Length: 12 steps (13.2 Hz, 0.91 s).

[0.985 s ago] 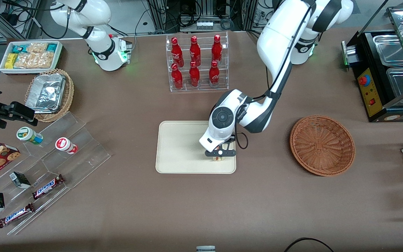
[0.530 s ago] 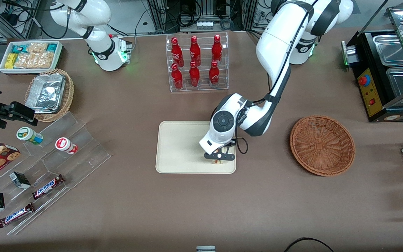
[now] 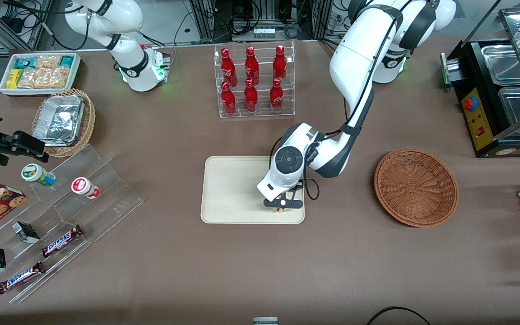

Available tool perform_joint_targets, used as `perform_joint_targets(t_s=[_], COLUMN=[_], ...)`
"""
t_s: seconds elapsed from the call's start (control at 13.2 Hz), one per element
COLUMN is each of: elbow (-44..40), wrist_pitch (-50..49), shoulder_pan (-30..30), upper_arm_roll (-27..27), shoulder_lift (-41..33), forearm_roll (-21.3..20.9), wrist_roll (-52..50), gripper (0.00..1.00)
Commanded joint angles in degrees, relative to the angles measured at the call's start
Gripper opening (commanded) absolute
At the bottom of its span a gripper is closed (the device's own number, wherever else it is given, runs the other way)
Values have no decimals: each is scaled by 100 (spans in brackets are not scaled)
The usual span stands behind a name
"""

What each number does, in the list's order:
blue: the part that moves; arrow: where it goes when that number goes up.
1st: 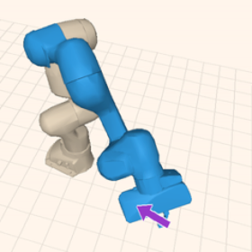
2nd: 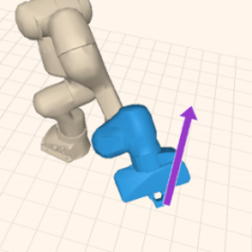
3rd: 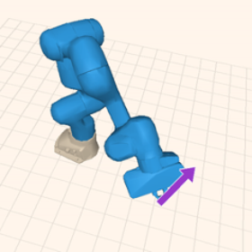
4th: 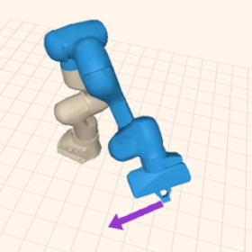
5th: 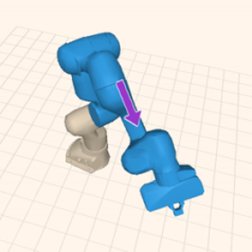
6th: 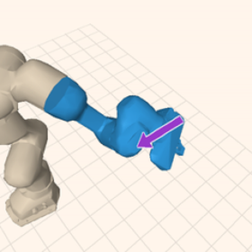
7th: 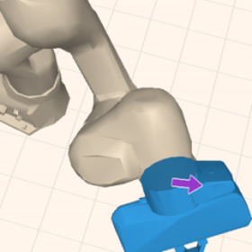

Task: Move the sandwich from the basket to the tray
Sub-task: 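Lower the sandwich onto the tray and open the left gripper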

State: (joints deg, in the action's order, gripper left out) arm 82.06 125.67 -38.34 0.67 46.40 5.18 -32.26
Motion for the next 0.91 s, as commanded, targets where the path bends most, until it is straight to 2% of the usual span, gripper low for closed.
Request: perform_joint_targets(t_s=[0.0, 0.08, 0.15, 0.23, 0.53, 0.83], elbow=[-199, -207, -181, -129, -93, -23], wrist_pitch=[-34, -51, -103, -200, -1428, -2194], shoulder_pan=[19, 45, 80, 168, 764, 1573], upper_arm_roll=[-32, -58, -84, -93, -111, -120], shoulder_lift=[98, 46, -77, -217, -1271, -2124], forearm_roll=[98, 89, 80, 80, 19, -17], wrist_roll=[-44, -139, -193, -237, -519, -501], gripper=[68, 72, 84, 100, 100, 100])
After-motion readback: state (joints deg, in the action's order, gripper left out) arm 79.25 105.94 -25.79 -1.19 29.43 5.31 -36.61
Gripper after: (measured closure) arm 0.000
